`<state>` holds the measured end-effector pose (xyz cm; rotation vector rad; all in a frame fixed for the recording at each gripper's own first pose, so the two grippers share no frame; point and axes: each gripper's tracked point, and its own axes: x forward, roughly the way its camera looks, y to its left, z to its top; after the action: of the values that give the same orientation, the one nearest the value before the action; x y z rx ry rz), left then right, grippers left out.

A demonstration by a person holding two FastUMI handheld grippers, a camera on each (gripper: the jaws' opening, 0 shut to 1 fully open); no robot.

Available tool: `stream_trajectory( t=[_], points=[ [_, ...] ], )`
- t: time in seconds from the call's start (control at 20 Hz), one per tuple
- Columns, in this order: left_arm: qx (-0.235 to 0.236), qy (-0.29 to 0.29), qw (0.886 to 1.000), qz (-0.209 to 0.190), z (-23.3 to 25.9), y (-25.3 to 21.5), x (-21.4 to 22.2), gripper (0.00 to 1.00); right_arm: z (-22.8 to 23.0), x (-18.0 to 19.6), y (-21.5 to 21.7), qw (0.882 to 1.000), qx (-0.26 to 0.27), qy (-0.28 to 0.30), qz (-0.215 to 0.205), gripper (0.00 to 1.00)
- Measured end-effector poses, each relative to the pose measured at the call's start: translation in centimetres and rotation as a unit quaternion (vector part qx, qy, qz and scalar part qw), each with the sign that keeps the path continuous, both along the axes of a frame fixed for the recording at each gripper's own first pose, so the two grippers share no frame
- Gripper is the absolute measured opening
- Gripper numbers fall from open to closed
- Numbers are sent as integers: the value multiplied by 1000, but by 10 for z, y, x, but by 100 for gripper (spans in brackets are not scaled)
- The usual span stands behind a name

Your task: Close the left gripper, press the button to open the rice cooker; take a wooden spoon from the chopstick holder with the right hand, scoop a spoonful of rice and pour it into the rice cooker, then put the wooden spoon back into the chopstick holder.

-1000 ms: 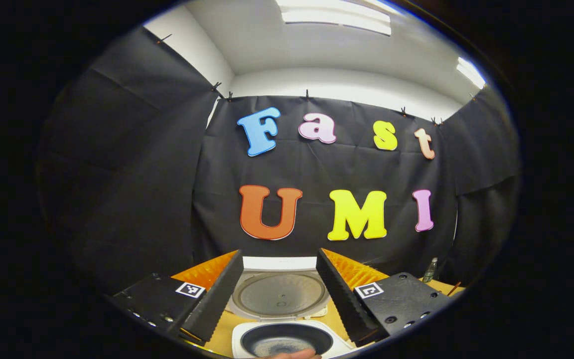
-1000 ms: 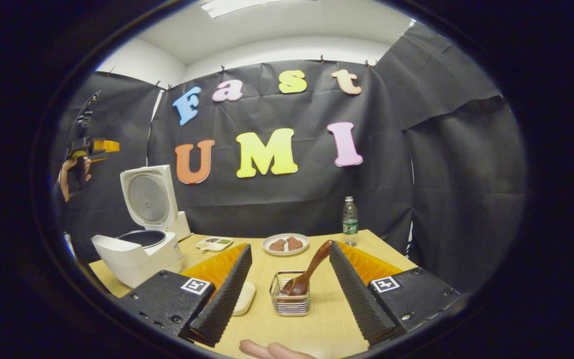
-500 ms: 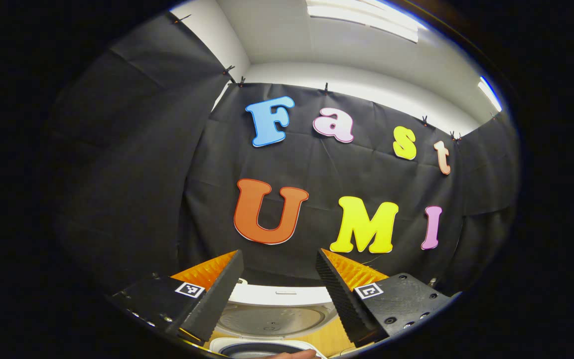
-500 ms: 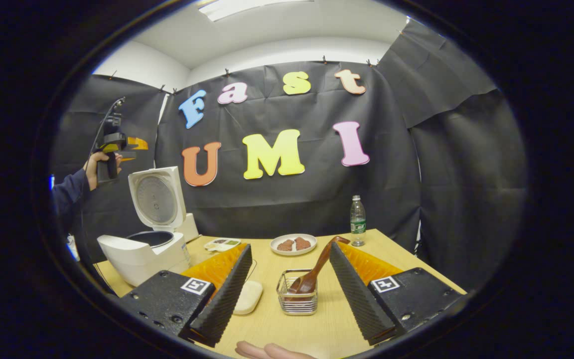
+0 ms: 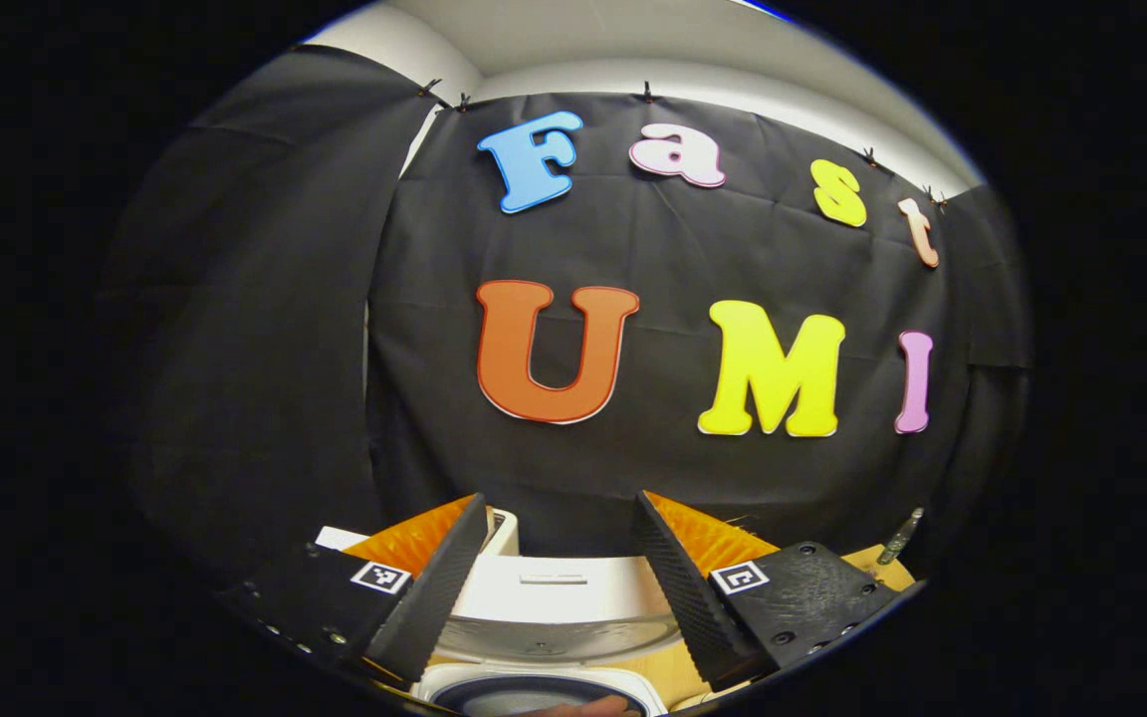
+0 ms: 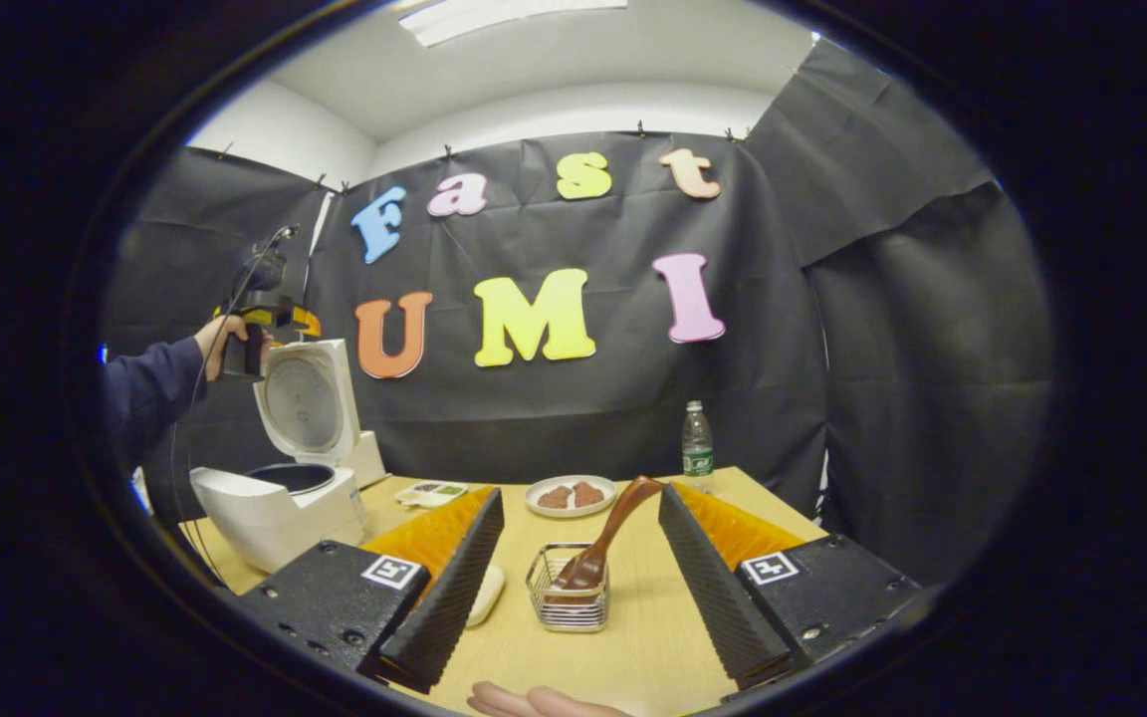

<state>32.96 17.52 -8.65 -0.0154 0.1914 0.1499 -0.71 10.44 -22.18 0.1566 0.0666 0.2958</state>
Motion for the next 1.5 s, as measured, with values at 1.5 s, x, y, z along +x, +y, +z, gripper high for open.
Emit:
stream_trajectory(
  t=[1.5],
  points=[
    [20, 106, 994, -26, -107, -48, -176, 95, 25, -128, -56, 1000, 2, 2, 0, 100]
  ],
)
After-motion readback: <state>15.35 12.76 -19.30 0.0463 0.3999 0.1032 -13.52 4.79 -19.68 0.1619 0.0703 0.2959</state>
